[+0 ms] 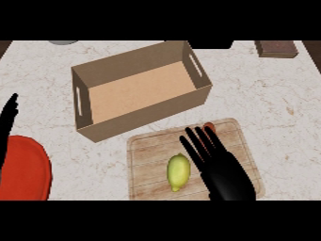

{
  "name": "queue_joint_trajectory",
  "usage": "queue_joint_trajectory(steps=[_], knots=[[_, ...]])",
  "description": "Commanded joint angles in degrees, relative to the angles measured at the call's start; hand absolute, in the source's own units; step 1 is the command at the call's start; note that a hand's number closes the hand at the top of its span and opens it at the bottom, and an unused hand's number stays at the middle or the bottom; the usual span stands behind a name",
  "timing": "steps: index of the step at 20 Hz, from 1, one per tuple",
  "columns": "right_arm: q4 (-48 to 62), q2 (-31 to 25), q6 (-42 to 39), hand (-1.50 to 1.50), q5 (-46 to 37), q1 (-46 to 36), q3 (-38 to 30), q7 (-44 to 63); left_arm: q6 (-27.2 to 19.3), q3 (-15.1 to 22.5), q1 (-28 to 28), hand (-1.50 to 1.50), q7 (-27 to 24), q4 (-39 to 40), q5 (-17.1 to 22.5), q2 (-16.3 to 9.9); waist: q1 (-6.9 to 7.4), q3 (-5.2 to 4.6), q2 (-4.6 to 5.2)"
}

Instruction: Pick the lemon from the cutting board and place it in the cardboard box

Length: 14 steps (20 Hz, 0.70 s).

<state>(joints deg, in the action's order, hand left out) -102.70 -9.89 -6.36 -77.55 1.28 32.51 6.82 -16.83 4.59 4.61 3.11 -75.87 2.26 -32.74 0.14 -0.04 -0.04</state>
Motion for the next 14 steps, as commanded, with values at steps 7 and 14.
queue_joint_trajectory(steps=[7,14], knots=[[5.0,4.9,-0.2,-1.50,-5.1,-0.5,2.4,2.6,3.6,-4.2,1.6,0.00,-1.0,3.4,-5.7,4.5,-0.17,0.04,0.02],[3.9,4.6,-0.3,-1.50,-2.9,0.5,3.8,-1.5,5.2,-7.3,-2.9,0.00,-1.1,-2.2,-6.2,4.7,0.07,0.06,-0.02]])
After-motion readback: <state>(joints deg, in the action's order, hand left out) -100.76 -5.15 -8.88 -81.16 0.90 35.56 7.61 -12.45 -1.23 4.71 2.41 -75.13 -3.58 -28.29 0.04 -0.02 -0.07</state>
